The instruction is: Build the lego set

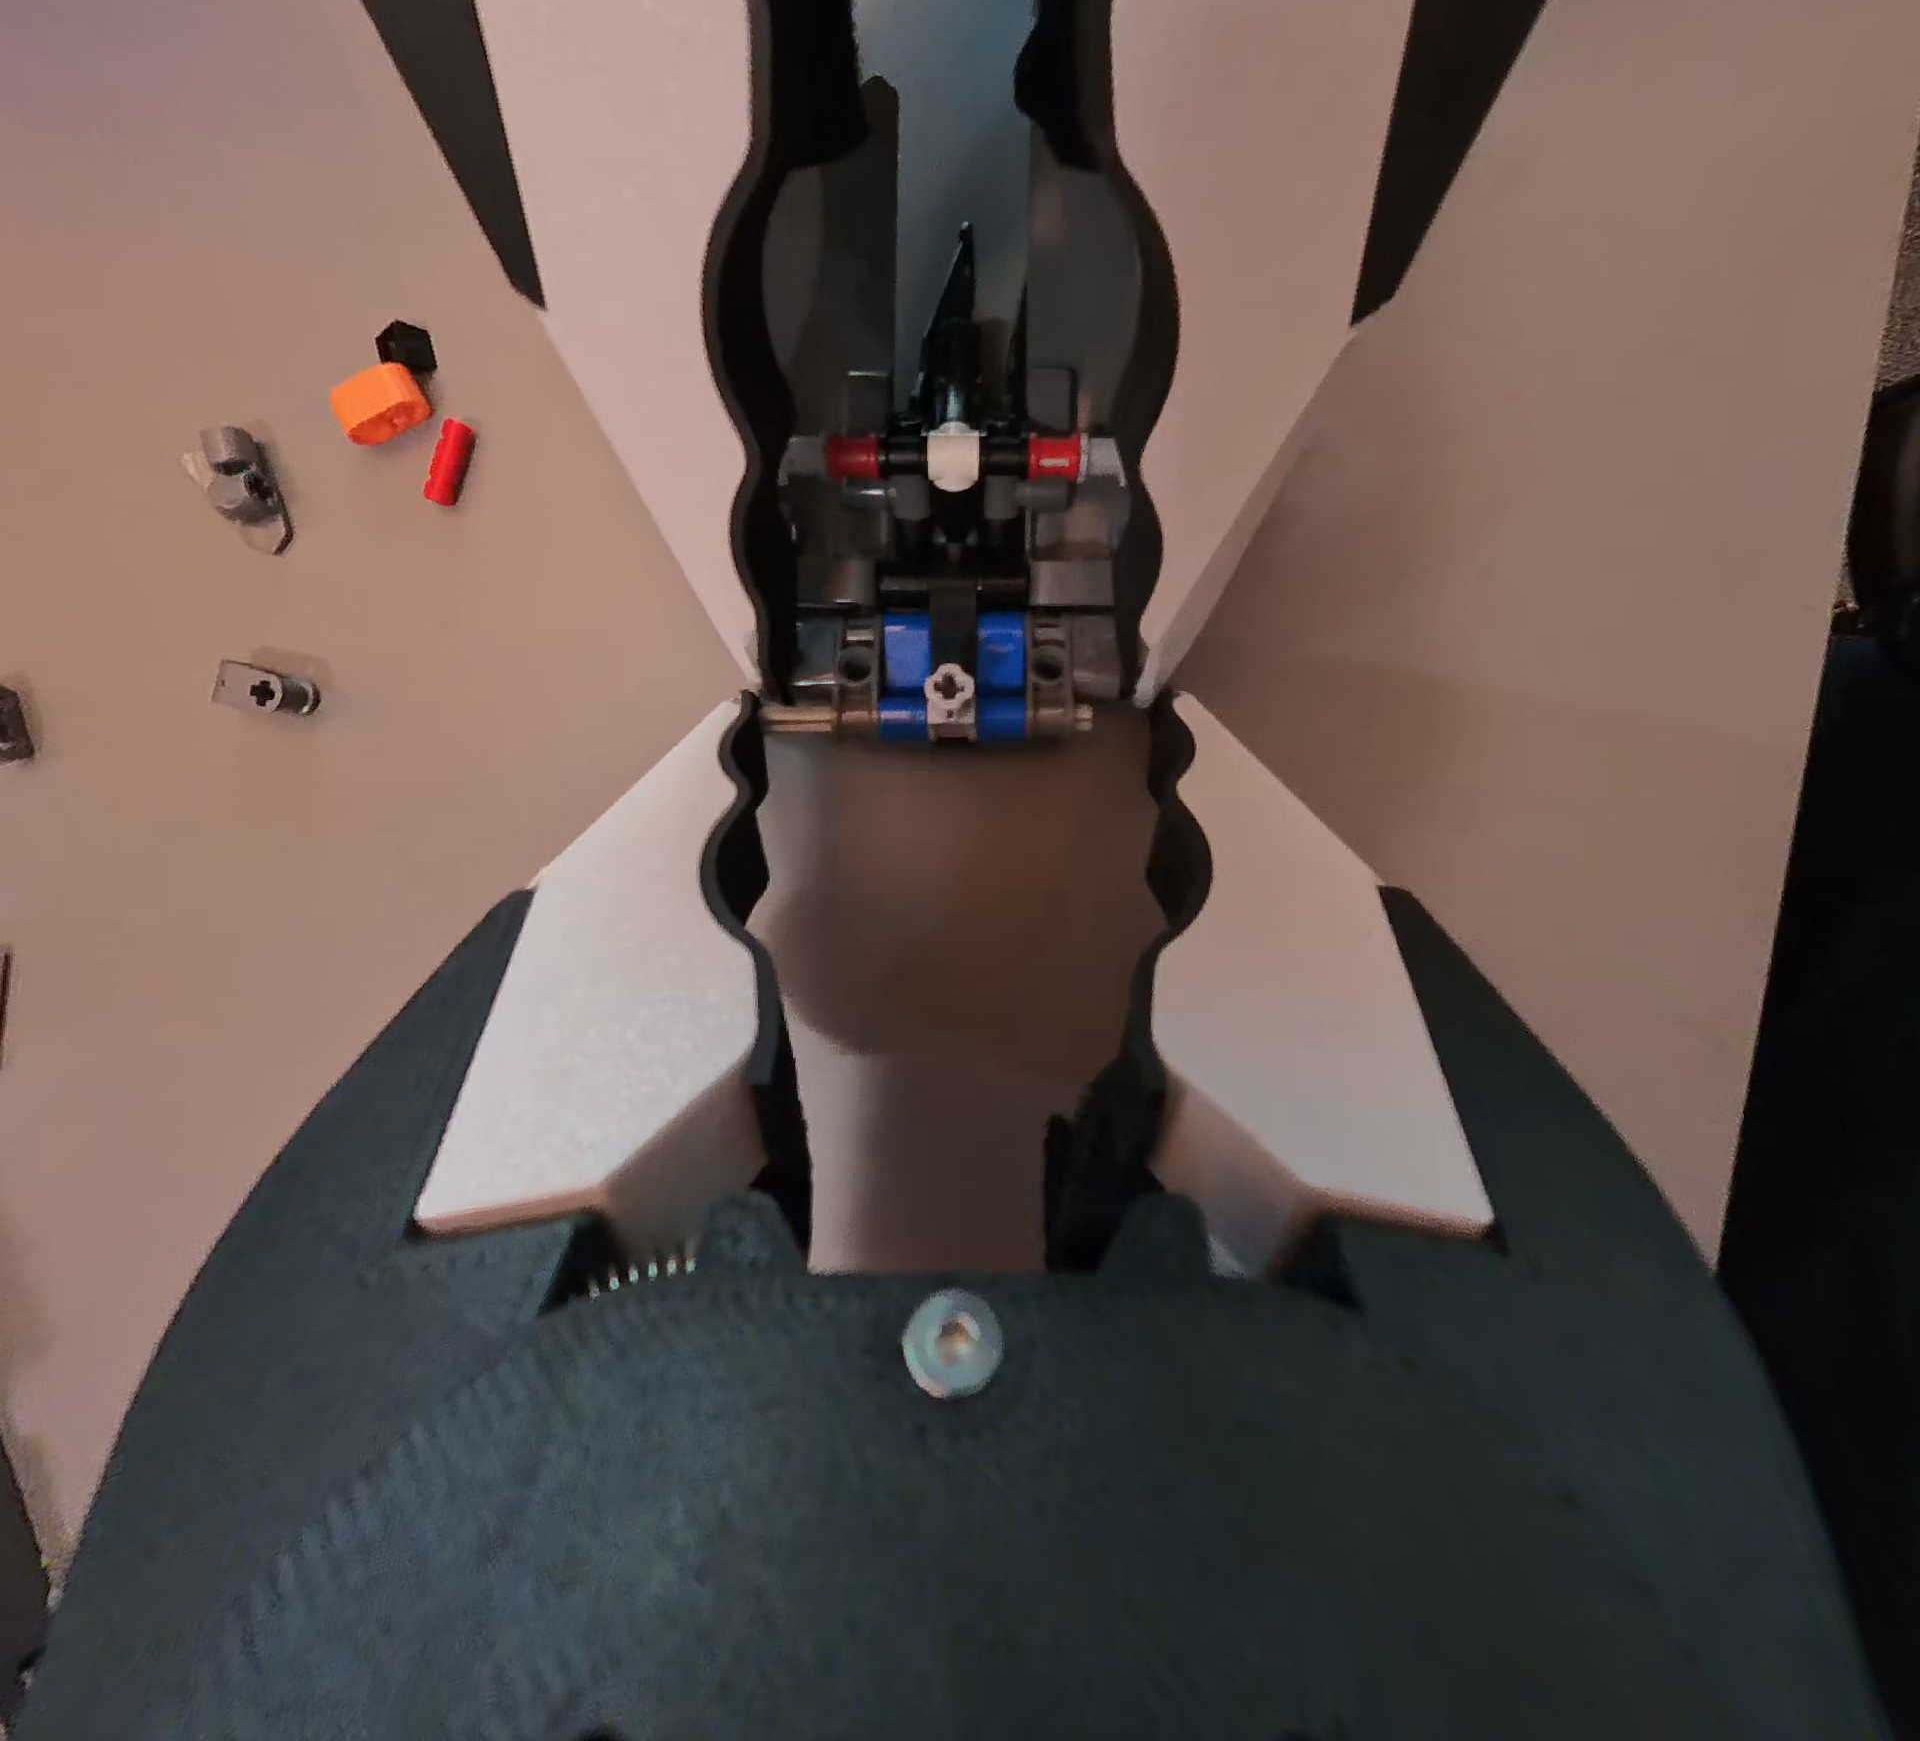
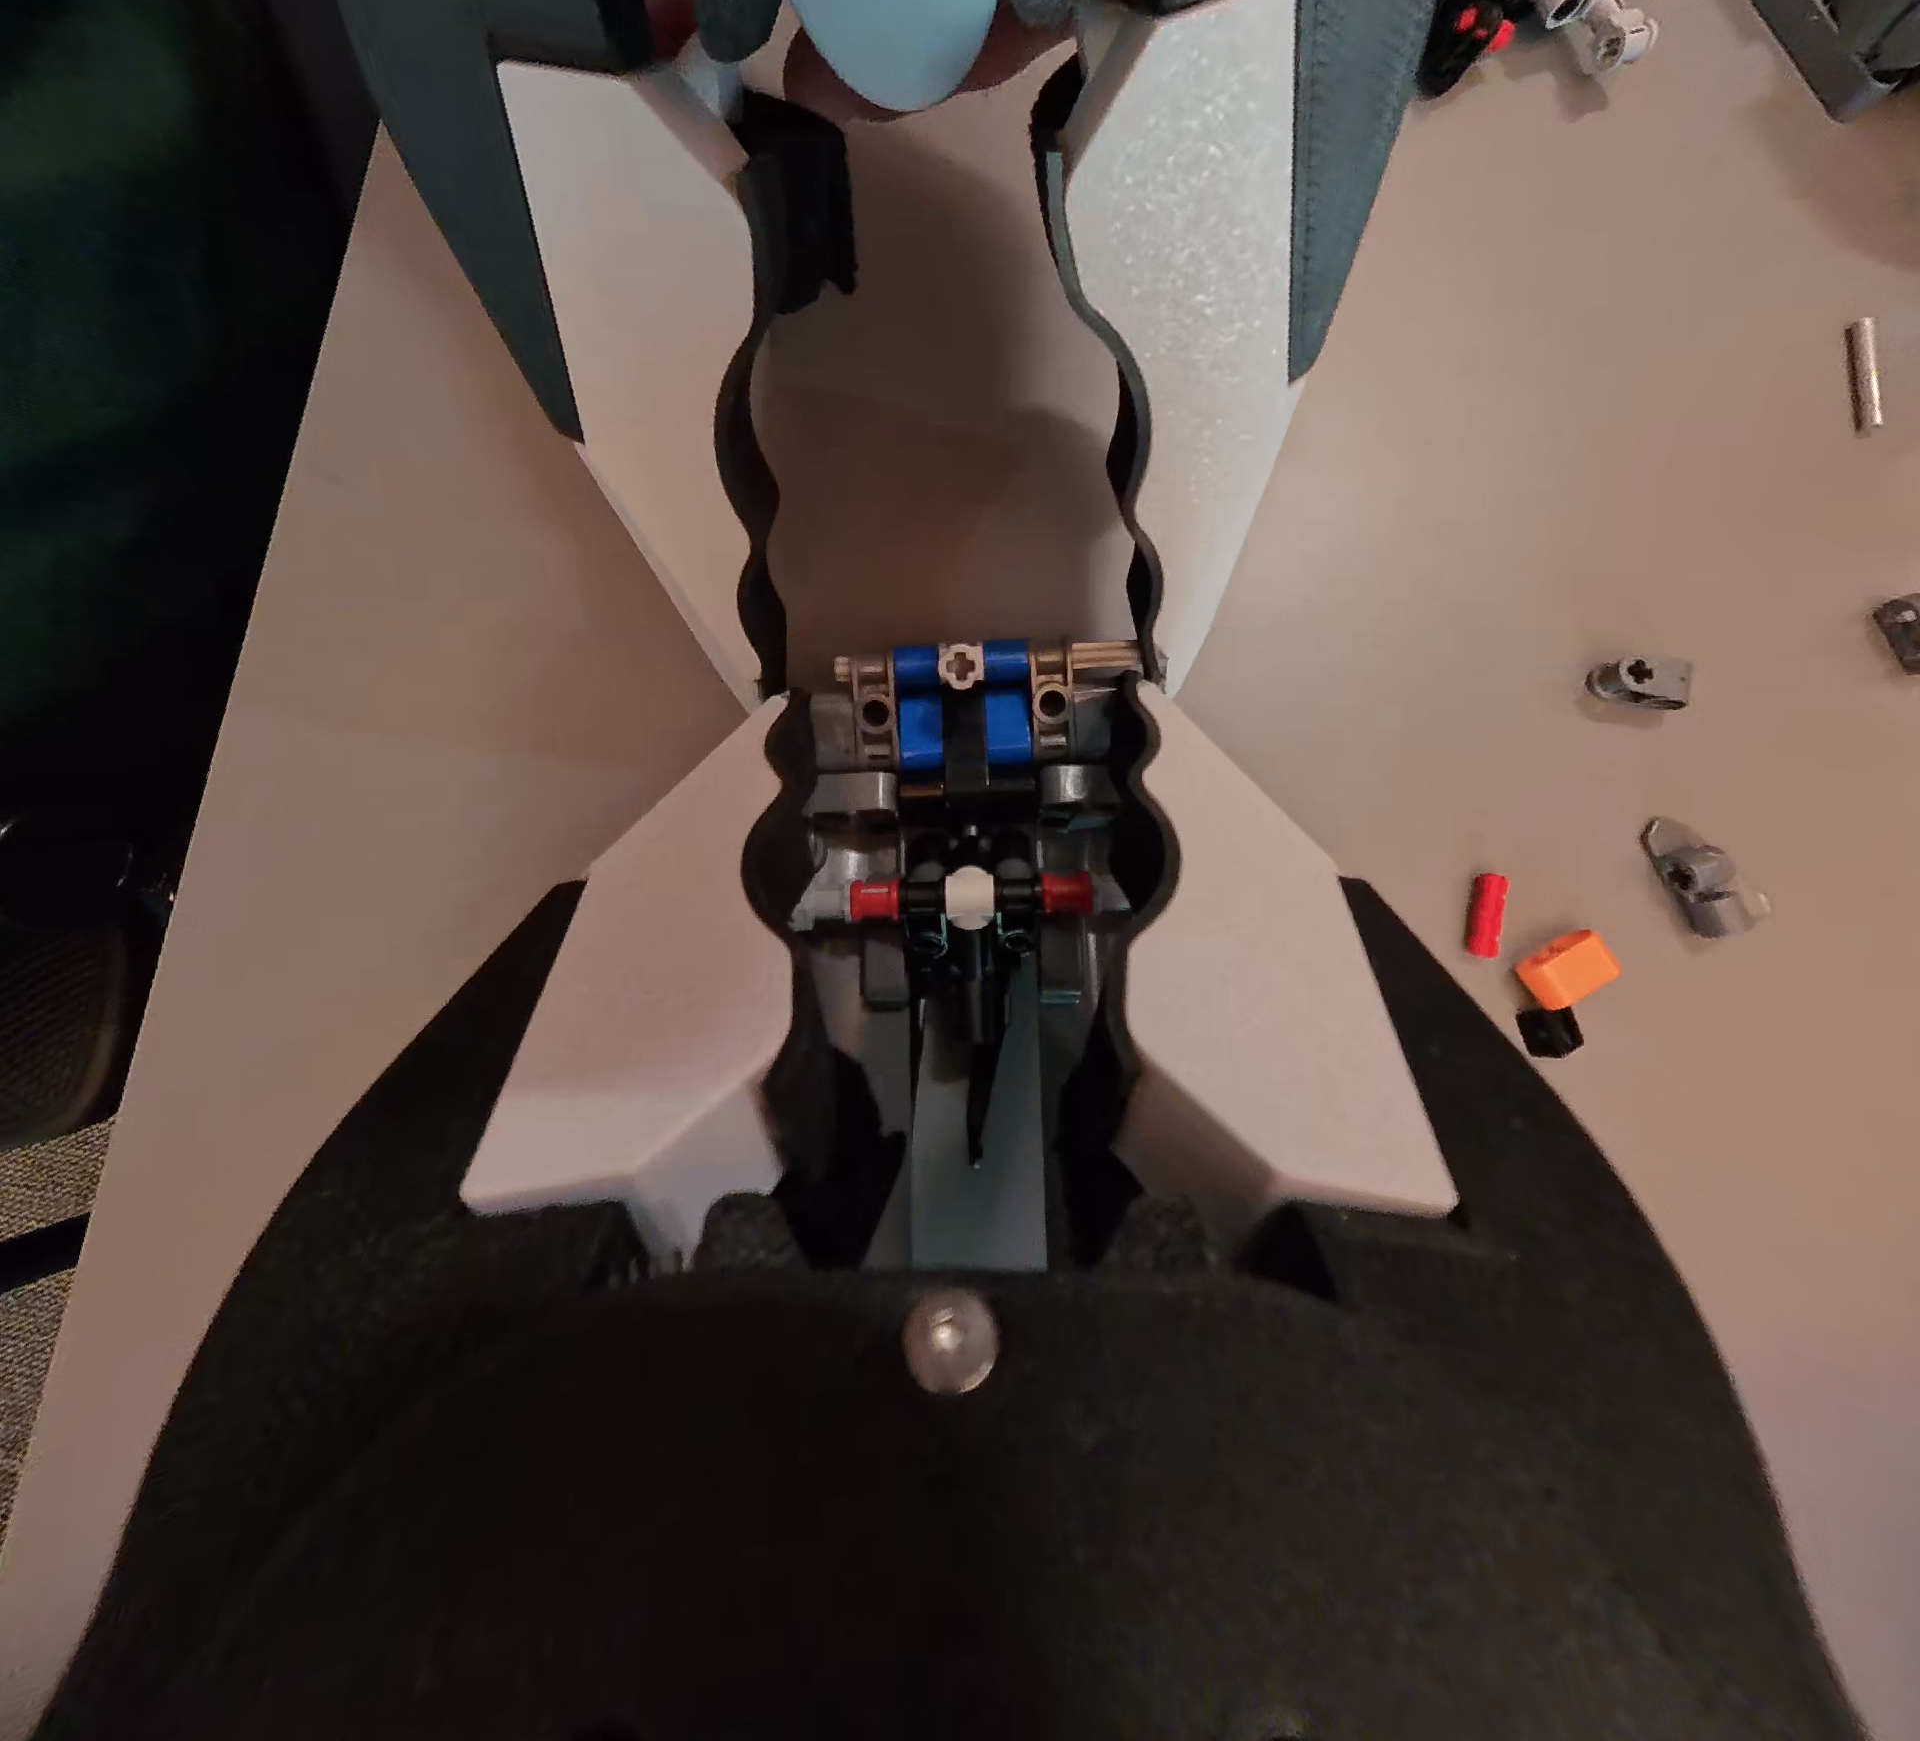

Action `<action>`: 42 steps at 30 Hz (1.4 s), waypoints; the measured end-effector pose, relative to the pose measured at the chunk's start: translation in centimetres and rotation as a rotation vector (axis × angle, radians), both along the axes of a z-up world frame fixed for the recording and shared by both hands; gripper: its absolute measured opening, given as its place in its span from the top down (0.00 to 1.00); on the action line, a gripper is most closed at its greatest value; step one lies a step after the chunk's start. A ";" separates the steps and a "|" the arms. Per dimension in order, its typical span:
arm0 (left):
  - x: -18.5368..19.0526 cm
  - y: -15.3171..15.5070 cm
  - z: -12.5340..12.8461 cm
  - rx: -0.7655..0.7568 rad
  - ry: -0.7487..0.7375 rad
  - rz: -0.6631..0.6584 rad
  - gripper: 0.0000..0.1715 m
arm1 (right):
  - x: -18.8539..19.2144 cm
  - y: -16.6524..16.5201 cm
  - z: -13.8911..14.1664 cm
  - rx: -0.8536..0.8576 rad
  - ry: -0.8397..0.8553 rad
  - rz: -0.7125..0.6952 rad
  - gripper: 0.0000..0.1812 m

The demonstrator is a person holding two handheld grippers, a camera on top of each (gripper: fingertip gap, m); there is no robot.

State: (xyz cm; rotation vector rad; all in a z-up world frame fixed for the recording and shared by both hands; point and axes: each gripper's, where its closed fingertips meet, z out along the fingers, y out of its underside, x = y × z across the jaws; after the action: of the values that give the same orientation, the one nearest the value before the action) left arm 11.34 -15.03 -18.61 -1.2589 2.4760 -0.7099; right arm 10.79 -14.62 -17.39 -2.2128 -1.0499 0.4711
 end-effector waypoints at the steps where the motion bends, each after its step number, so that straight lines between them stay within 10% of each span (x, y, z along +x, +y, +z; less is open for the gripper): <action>1: 0.0 0.0 0.0 0.002 -0.003 0.000 0.58 | 0.0 0.0 0.0 0.000 -0.002 0.000 0.69; 42: 0.0 -0.1 0.4 0.095 -0.041 0.055 0.60 | -0.1 -0.1 0.0 -0.016 -0.014 0.005 0.69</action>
State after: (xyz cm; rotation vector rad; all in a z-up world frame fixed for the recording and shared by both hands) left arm 11.37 -15.11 -18.25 -1.2593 2.4025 -0.5913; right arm 10.73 -14.67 -17.41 -2.2310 -1.0627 0.4690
